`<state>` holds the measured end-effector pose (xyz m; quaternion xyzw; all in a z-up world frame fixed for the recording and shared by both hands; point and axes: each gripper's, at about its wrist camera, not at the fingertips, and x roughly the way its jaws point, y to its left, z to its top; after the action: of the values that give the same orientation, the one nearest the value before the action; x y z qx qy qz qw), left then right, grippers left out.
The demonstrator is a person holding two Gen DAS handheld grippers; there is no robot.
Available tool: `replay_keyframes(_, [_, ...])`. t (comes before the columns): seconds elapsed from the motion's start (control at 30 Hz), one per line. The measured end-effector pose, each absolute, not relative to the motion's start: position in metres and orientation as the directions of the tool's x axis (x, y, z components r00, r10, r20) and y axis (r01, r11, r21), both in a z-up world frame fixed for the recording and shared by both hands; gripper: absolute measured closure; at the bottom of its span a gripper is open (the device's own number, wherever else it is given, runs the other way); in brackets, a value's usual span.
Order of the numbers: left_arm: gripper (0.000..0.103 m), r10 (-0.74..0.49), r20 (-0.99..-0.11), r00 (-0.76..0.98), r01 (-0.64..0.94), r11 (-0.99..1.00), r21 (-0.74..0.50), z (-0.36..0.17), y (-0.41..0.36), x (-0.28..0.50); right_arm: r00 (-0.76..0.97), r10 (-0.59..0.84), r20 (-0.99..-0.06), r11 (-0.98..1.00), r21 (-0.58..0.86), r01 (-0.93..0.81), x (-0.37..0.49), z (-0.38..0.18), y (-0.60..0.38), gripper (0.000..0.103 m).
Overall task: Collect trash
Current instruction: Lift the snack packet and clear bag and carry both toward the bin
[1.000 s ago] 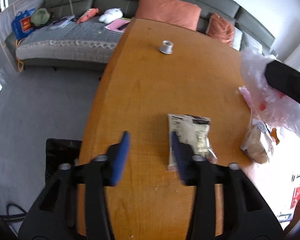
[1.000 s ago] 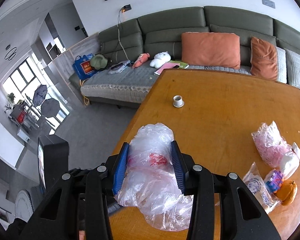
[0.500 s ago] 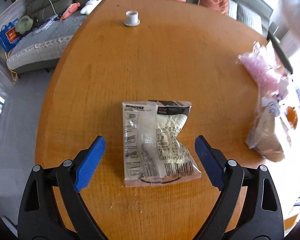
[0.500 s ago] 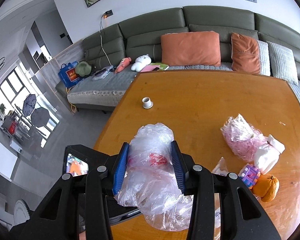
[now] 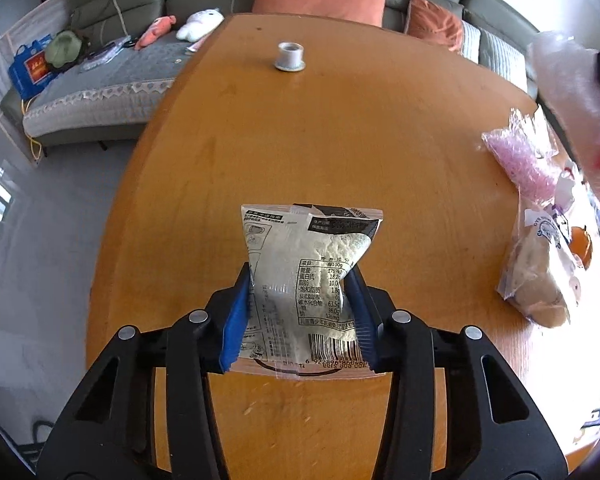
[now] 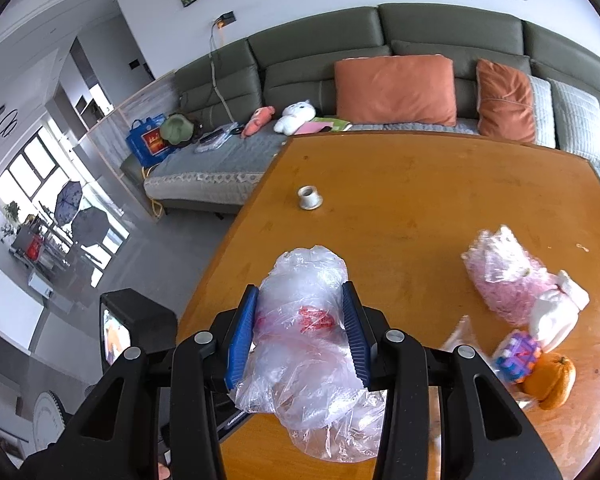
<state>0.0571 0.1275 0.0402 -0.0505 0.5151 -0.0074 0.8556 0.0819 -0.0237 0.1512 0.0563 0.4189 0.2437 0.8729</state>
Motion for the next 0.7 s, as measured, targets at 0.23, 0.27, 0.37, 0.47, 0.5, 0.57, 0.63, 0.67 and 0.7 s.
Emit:
replay_keyframes(0.23, [0.058, -0.06, -0.87, 0.489, -0.069, 0.992, -0.107, 0.053, 0.164, 0.027, 0.486, 0.512, -0.709, 0.841, 0.298, -0.451, 0.072, 0.153, 0.032, 0.059])
replay_keyframes(0.27, [0.058, -0.057, -0.869, 0.491, -0.08, 0.991, -0.11, 0.055, 0.173, 0.021, 0.476, 0.519, -0.71, 0.833, 0.297, -0.466, 0.07, 0.153, 0.043, 0.059])
replay_keyframes(0.37, [0.058, -0.034, -0.866, 0.498, -0.122, 0.987, -0.109, 0.058, 0.199, 0.006, 0.447, 0.537, -0.715, 0.81, 0.289, -0.51, 0.062, 0.152, 0.077, 0.059])
replay_keyframes(0.47, [0.058, -0.012, -0.864, 0.503, -0.17, 0.979, -0.113, 0.058, 0.227, -0.008, 0.411, 0.557, -0.721, 0.78, 0.285, -0.558, 0.053, 0.151, 0.114, 0.059])
replay_keyframes(0.5, [0.058, -0.003, -0.864, 0.504, -0.187, 0.976, -0.113, 0.058, 0.236, -0.013, 0.403, 0.562, -0.722, 0.773, 0.284, -0.568, 0.052, 0.151, 0.122, 0.059])
replay_keyframes(0.57, [0.058, 0.013, -0.862, 0.506, -0.223, 0.968, -0.116, 0.058, 0.257, -0.024, 0.377, 0.576, -0.726, 0.749, 0.283, -0.599, 0.045, 0.149, 0.149, 0.059])
replay_keyframes(0.63, [0.058, 0.034, -0.862, 0.506, -0.261, 0.958, -0.115, 0.059, 0.277, -0.035, 0.35, 0.589, -0.728, 0.725, 0.283, -0.628, 0.038, 0.148, 0.175, 0.059])
replay_keyframes(0.67, [0.058, 0.043, -0.862, 0.506, -0.279, 0.953, -0.116, 0.059, 0.287, -0.041, 0.34, 0.594, -0.729, 0.714, 0.284, -0.639, 0.034, 0.148, 0.184, 0.059])
replay_keyframes(0.7, [0.058, 0.052, -0.862, 0.504, -0.297, 0.948, -0.117, 0.058, 0.296, -0.046, 0.33, 0.6, -0.729, 0.704, 0.285, -0.65, 0.031, 0.147, 0.194, 0.059])
